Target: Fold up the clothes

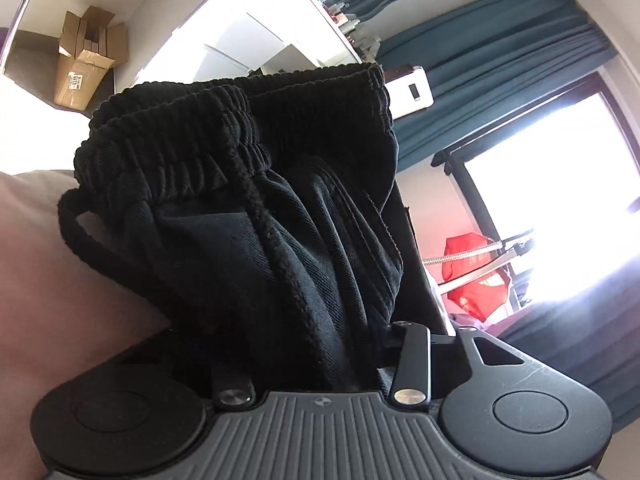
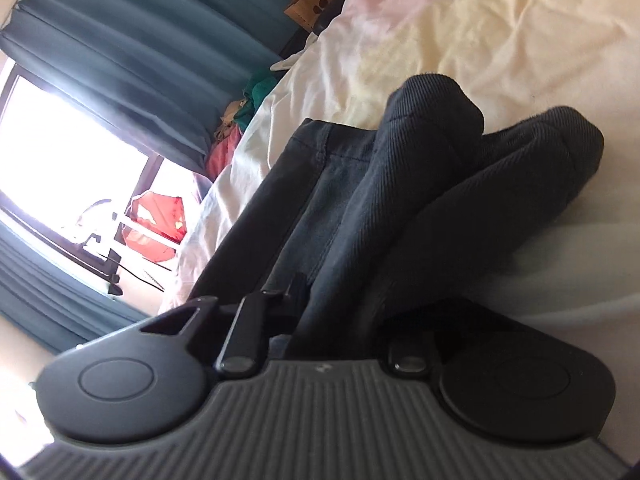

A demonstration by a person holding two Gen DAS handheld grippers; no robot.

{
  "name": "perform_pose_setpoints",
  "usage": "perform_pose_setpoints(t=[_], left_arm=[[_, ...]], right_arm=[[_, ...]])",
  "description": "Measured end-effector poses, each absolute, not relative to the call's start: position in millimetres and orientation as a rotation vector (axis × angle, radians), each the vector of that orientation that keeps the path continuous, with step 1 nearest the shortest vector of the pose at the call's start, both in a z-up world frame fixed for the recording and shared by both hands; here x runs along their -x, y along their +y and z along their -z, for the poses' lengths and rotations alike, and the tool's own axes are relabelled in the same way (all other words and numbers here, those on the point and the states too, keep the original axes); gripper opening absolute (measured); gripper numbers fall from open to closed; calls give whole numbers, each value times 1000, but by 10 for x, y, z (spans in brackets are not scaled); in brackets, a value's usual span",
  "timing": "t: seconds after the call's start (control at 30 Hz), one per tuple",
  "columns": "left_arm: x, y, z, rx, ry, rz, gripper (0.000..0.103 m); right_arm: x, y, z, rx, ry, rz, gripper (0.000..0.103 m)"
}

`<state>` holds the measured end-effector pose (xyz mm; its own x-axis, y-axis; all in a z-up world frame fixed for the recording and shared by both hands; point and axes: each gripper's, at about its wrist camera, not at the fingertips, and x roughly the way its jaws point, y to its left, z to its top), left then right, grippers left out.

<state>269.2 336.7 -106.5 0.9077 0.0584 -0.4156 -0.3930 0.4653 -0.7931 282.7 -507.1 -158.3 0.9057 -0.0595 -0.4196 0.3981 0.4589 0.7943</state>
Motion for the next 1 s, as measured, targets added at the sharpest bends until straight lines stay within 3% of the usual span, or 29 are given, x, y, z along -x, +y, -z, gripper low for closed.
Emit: perform_pose_setpoints(t=[0.13, 0.27, 0.63, 0.83, 0.93, 1.0], left_arm=[[-2577, 3417, 946, 1074, 311, -274, 17], [-2366, 3500, 782, 1113, 284, -239, 14], [-1239, 3911, 444, 1282, 285, -169, 13], [-898, 3788, 313, 1152, 428, -229, 14], [-930, 3688, 316, 1093, 470, -287, 18], [-920, 3598, 276, 1032, 500, -316, 27]], right_arm=[[-2680, -5068, 1452, -1059, 326, 284, 12], [-2502, -5031, 1267, -957, 347, 264, 11], [-1420, -5144, 1036, -1149, 352, 318, 11], [-1095, -5206, 1122, -1198, 386, 320, 11], [-1095, -5223, 1233, -1225, 426, 341, 12], [-1101, -5244, 1330, -1271, 439, 355, 12]])
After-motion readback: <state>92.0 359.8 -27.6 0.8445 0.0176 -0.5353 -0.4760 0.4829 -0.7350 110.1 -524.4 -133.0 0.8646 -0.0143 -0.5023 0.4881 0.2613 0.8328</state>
